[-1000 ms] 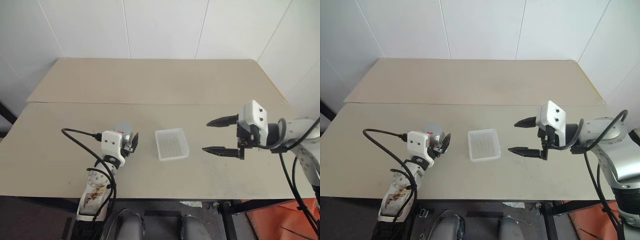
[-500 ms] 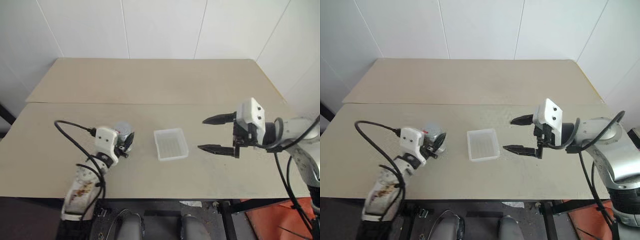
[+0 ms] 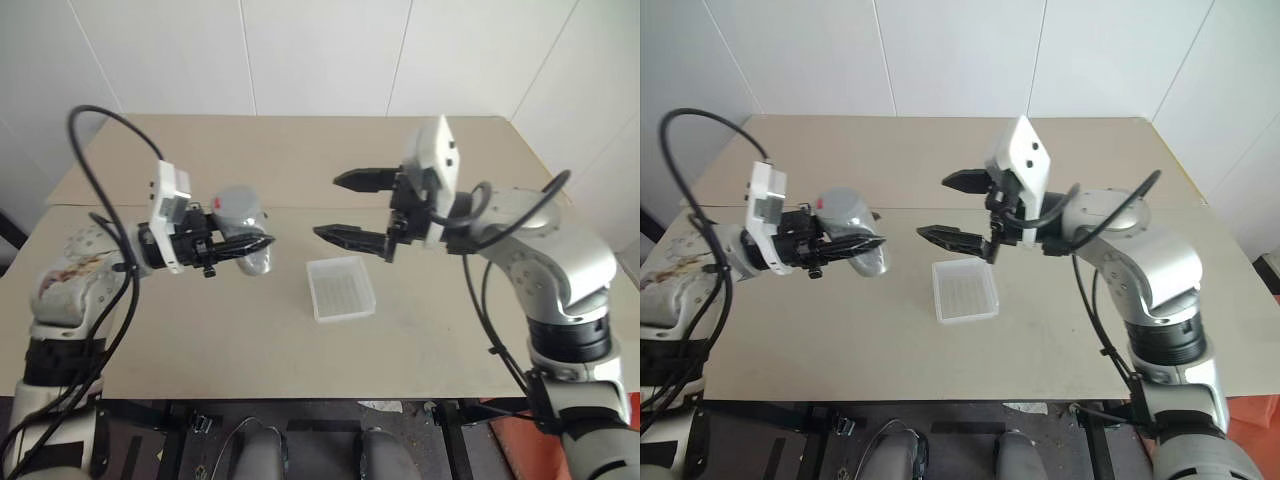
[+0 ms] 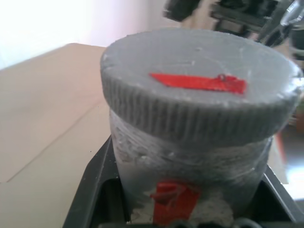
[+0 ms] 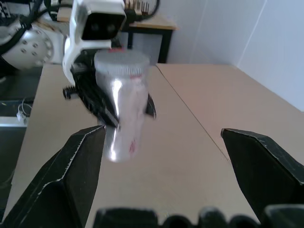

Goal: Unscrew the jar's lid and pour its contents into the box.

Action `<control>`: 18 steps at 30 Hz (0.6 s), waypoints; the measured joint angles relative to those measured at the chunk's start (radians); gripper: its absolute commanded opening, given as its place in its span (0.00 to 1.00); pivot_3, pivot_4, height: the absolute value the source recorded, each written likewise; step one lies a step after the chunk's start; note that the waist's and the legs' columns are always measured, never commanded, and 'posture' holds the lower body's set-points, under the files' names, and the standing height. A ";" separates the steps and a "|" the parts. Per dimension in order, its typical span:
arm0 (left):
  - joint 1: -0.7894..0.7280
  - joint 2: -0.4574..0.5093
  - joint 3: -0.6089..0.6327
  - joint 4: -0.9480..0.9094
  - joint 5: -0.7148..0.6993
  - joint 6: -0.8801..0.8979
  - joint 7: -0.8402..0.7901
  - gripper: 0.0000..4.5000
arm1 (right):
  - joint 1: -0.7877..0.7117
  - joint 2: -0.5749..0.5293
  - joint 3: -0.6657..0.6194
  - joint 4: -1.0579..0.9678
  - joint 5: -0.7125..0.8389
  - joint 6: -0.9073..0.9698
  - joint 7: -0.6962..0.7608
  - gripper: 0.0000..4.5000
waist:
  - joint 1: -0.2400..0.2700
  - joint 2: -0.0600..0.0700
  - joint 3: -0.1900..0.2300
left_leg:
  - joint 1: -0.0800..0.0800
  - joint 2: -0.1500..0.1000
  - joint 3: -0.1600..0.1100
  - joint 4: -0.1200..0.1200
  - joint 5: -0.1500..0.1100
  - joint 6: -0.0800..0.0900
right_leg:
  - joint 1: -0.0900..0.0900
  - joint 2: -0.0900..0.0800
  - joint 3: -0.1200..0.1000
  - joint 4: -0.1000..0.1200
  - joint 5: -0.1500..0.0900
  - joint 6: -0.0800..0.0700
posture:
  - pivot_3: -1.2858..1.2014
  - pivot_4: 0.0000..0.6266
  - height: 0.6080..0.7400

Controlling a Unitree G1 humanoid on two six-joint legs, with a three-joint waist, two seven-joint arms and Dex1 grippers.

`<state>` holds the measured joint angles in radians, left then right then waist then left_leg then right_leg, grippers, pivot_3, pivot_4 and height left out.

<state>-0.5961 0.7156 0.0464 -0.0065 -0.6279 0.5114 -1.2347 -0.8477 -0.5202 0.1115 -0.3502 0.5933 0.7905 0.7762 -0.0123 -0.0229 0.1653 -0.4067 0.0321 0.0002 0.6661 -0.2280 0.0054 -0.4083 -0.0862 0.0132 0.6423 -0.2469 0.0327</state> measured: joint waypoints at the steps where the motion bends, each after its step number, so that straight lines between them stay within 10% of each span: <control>1: -0.010 -0.015 -0.019 0.021 0.006 -0.010 -0.015 0.43 | -0.006 0.012 0.003 0.002 0.000 0.005 -0.008 1.00 | 0.000 0.000 0.000 | 0.000 0.000 0.000 0.000 0.000 0.000 | 0.000 0.000 0.000 0.000 0.000 0.000 | 0.52 0.24 1.00; 18: -0.120 -0.119 -0.110 0.195 0.136 -0.164 -0.109 0.43 | -0.057 0.128 0.086 0.061 -0.037 0.069 -0.084 1.00 | -0.003 0.000 0.000 | -0.009 0.000 0.000 0.000 0.000 0.000 | -0.013 0.001 0.001 0.007 0.001 -0.001 | 0.52 0.24 1.00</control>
<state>-0.7161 0.5963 -0.0632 0.1882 -0.4916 0.3478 -1.3438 -0.9050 -0.3921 0.1978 -0.2897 0.5562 0.8593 0.6923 -0.0150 -0.0230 0.1654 -0.4157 0.0323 0.0003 0.6665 -0.2276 0.0056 -0.4214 -0.0856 0.0145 0.6490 -0.2464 0.0320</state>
